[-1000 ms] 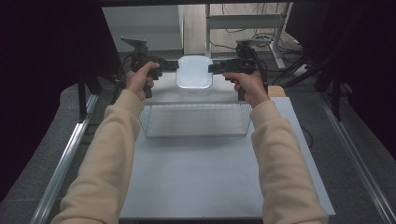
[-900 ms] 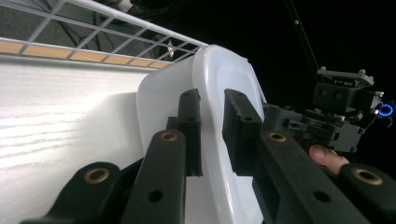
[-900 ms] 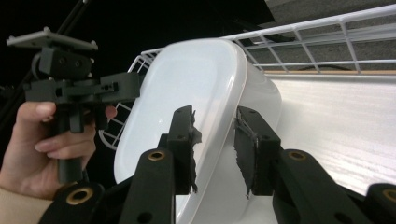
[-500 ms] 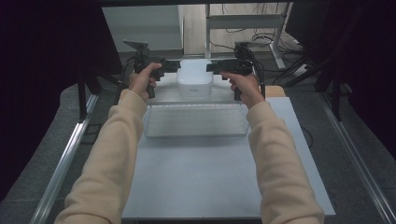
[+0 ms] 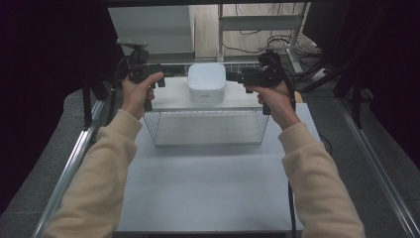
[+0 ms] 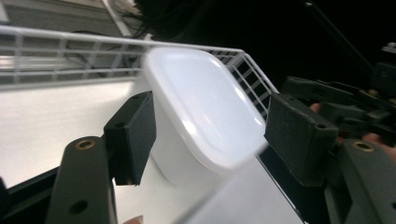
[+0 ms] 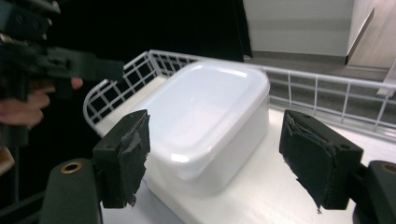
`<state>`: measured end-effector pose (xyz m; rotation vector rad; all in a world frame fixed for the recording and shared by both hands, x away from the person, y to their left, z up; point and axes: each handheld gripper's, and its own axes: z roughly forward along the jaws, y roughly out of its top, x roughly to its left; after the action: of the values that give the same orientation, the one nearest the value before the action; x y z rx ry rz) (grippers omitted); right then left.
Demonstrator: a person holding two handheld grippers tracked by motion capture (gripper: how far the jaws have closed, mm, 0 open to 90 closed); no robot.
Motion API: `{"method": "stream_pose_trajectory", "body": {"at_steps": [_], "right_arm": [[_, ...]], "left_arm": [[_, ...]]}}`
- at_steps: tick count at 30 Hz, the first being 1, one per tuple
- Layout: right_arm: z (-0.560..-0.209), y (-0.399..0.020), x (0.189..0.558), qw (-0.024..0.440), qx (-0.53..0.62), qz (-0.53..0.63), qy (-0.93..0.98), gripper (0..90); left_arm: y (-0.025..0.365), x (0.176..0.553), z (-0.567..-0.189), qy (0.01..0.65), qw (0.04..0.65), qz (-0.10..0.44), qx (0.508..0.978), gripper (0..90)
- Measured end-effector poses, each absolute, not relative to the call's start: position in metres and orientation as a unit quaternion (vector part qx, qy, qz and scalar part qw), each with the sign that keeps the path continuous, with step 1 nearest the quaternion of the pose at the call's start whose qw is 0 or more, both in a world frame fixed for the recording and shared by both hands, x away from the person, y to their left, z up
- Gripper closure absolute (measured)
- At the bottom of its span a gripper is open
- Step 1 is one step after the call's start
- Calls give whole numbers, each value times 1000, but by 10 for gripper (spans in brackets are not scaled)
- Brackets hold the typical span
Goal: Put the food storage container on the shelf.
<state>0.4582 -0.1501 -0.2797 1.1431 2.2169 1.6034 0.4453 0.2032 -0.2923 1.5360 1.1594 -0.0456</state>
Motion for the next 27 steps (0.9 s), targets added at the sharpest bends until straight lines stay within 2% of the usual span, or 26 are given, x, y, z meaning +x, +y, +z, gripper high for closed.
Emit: {"method": "stream_pose_trajectory", "body": {"at_steps": [4, 9, 13, 19, 27], "right_arm": [[-284, -156, 437, 116, 372, 531, 752, 217], [-294, -170, 410, 118, 362, 535, 754, 210], [-303, -185, 387, 141, 358, 536, 751, 210], [-331, -205, 348, 174, 329, 522, 768, 211], [-379, -227, 311, 162, 334, 515, 773, 217]], "left_arm": [[205, 418, -293, 475, 579, -23, 663, 329], [211, 384, -296, 460, 573, 4, 679, 325], [218, 354, -305, 445, 567, 32, 692, 320], [225, 318, -336, 432, 545, 45, 717, 283], [224, 289, -390, 451, 511, 66, 729, 272]]}}
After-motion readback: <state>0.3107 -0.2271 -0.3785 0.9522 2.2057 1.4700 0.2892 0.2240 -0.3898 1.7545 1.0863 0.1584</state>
